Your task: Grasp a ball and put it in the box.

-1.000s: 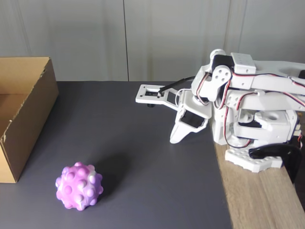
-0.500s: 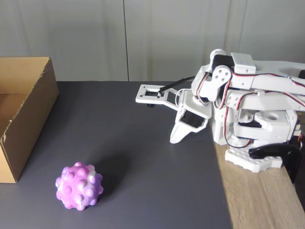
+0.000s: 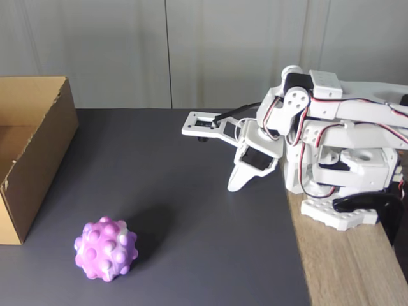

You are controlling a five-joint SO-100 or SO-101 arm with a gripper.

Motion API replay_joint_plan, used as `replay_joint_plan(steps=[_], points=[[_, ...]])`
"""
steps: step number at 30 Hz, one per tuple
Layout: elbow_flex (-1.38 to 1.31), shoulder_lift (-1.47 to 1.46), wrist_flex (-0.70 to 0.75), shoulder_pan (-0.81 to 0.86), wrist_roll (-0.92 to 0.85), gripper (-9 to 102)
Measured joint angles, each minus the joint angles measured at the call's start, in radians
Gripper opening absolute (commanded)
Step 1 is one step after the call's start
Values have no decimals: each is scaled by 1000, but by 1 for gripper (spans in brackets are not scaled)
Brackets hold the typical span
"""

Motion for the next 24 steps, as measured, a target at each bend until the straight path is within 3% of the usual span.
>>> replay_joint_plan(steps=[5,24], points=[[0,0,0,0,40,10],[-236,-37,-112,-124,66,6]])
